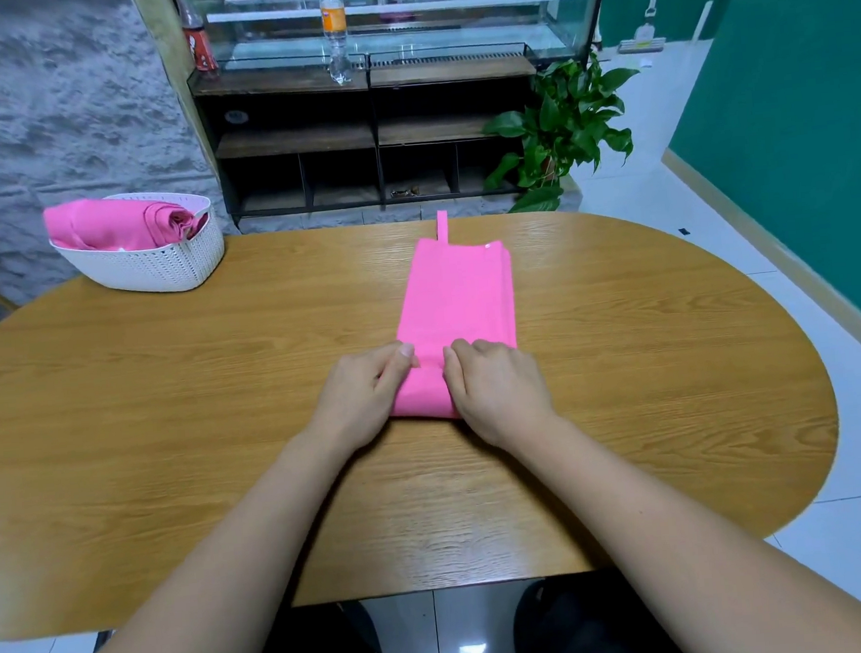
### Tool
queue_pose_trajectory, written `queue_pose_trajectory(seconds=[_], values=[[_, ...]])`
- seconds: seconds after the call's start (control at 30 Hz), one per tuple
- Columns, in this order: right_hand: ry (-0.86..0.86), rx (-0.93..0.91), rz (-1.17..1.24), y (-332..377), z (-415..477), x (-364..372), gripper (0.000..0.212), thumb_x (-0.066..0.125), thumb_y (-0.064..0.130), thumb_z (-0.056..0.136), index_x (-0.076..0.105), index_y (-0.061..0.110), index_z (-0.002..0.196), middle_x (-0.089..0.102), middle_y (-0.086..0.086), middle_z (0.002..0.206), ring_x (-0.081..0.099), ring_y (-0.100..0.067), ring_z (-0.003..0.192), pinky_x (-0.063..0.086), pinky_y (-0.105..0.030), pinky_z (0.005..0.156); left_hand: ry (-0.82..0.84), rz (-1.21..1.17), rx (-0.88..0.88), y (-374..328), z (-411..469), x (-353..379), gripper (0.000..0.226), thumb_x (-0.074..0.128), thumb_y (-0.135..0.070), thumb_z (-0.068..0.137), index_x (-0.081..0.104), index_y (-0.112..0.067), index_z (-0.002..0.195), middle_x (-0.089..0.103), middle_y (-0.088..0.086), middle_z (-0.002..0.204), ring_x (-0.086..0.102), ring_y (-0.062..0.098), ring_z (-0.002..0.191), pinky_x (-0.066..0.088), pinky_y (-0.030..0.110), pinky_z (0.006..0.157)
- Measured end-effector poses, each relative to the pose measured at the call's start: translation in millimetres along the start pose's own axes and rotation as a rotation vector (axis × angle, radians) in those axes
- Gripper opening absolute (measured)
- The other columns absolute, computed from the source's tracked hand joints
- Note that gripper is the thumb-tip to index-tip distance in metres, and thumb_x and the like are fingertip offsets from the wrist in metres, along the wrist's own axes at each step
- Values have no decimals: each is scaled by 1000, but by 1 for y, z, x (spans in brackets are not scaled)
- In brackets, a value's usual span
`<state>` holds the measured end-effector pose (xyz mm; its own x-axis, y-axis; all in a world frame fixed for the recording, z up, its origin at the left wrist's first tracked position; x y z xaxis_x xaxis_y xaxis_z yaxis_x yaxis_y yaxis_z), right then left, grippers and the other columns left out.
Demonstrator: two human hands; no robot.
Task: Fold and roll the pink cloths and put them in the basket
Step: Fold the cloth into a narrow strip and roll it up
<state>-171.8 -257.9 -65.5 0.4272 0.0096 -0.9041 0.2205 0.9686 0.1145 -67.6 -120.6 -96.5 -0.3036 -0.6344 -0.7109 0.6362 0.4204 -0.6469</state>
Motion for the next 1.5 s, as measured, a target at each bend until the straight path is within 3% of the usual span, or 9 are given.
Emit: queue_pose_trajectory(seconds=[0.13, 0.23, 0.33, 0.6, 0.87, 1.0, 1.13, 1.27, 1.5], values=[[27, -14, 1, -7, -6, -1, 40, 32, 42, 109, 62, 19, 94, 71, -11, 80, 69, -41, 73, 48, -45, 60, -55, 114, 110, -18, -12, -2, 48, 29, -62, 107, 52, -28, 84, 58, -14, 77, 61, 21, 78, 42, 38, 71], [90, 44, 67, -18, -4, -3, 40, 33, 43, 110, 63, 19, 98, 74, -16, 89, 69, -45, 83, 50, -48, 69, -50, 220, 146, -30, -19, 2, 39, 43, -65, 99, 60, -30, 104, 67, -16, 96, 65, 19, 93, 38, 36, 78], [98, 137, 112, -27, -2, -10, 40, 35, 42, 110, 66, 18, 101, 72, -24, 93, 68, -49, 89, 50, -49, 73, -22, 269, 137, -31, -22, 5, 58, 52, -75, 90, 53, -28, 124, 72, -6, 112, 65, 25, 99, 38, 36, 85], [-22, 47, -100, -3, -14, -13, 33, 42, 38, 109, 63, 17, 97, 64, -11, 90, 62, -37, 82, 48, -47, 72, -17, 229, 88, -28, -12, 10, 60, 33, -79, 98, 53, -22, 100, 46, -7, 101, 59, 27, 86, 42, 39, 67], [-110, 27, -163, -5, -11, -9, 39, 42, 41, 112, 65, 16, 91, 62, -11, 79, 60, -36, 74, 47, -48, 68, -43, 227, -59, -24, 12, 16, 60, 27, -65, 103, 60, -18, 85, 49, -1, 91, 62, 34, 86, 49, 46, 73], [24, 72, -147, -11, 8, -5, 41, 43, 38, 109, 68, 16, 85, 68, -11, 72, 67, -37, 64, 48, -42, 57, -100, 297, -8, -33, 8, 15, 51, 29, -54, 107, 64, -18, 100, 54, 1, 98, 61, 32, 91, 48, 43, 75], [210, 125, -42, -23, 24, 1, 56, 26, 44, 112, 74, 15, 108, 75, -20, 101, 72, -43, 93, 53, -44, 77, -146, 366, 86, -45, 6, 24, 39, 35, -44, 110, 64, -19, 113, 59, 1, 110, 54, 28, 100, 46, 45, 88], [309, 158, -9, -26, 33, 10, 59, 24, 46, 111, 73, 14, 115, 73, -22, 113, 69, -43, 103, 52, -44, 85, -186, 302, 10, -40, 16, 28, 40, 32, -43, 110, 61, -17, 101, 60, 6, 101, 53, 31, 94, 44, 45, 85], [-64, 31, -171, -19, 14, 1, 34, 44, 38, 110, 65, 14, 99, 60, -14, 93, 55, -36, 85, 42, -50, 78, -143, 288, -140, -36, 38, 29, 50, 27, -33, 111, 68, -8, 100, 72, 19, 106, 64, 42, 99, 45, 46, 87]])
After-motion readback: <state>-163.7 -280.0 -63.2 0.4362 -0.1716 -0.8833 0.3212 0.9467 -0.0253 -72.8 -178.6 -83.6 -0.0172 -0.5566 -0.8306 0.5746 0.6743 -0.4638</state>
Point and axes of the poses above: each hand's wrist, its own z-axis towards the middle knuckle, its own x-axis out of the palm, y = z × x, the point moved 8 cm from there along z, towards the middle knuckle
